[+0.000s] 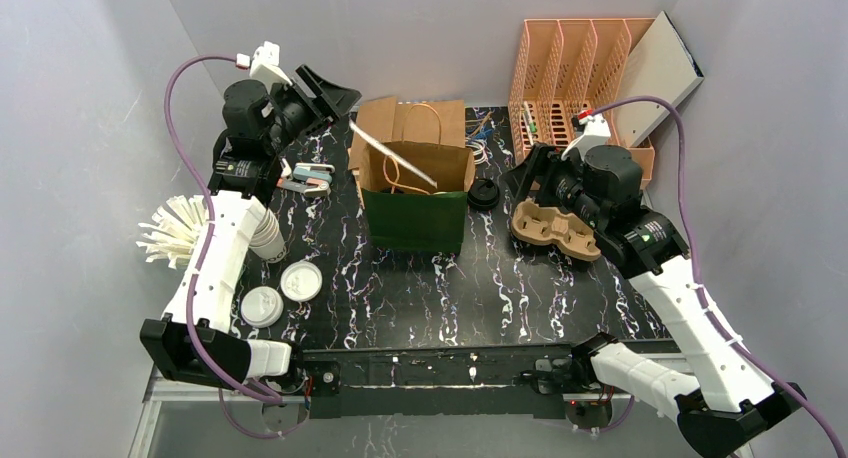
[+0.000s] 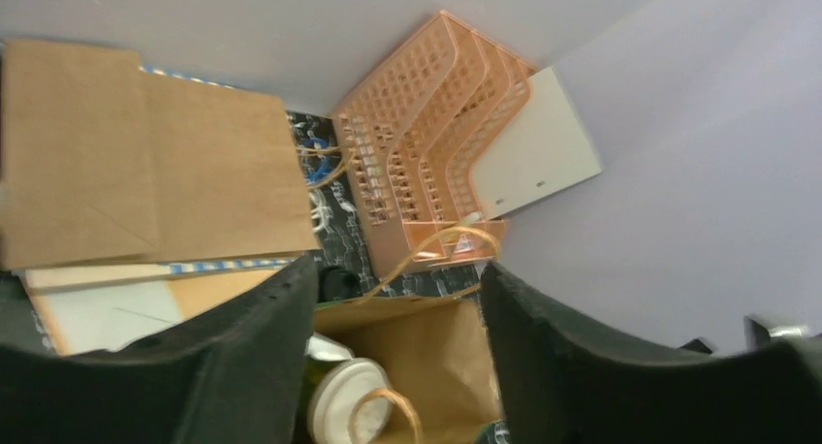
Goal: Pack the takeout coffee
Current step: Place the straw in the takeout bag, then pick up the straw from the storage cup, then place the straw in the takeout bag, then reset both arms
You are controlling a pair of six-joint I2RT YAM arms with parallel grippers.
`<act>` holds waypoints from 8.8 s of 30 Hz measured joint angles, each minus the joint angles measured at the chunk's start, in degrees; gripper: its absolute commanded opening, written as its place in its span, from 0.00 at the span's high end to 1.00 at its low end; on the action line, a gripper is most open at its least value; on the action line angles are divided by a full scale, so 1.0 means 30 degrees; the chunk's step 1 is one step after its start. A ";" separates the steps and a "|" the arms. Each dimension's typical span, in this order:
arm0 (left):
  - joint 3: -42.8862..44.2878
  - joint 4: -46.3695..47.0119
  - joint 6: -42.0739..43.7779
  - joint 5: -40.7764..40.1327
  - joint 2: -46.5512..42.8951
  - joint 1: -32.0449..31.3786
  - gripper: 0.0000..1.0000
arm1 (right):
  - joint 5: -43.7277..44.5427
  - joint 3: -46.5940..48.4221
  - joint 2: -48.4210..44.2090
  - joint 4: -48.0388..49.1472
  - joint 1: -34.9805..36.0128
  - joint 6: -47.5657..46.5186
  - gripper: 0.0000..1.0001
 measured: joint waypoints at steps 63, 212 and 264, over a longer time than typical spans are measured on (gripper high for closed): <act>-0.3934 -1.0965 0.7395 -2.0152 -0.3446 0.7941 0.57 | -0.1158 0.0393 0.1654 -0.0517 0.0546 0.0634 0.22; 0.4772 -0.2295 -0.0874 -0.2790 0.0648 -0.9617 1.00 | 0.1909 -0.1290 -0.1275 0.0634 0.0554 0.0204 0.20; -0.9347 -0.0998 0.5617 -0.9785 -0.2011 -0.0554 0.02 | 0.5508 -0.8167 -0.2718 0.5574 -0.0736 -0.5056 0.09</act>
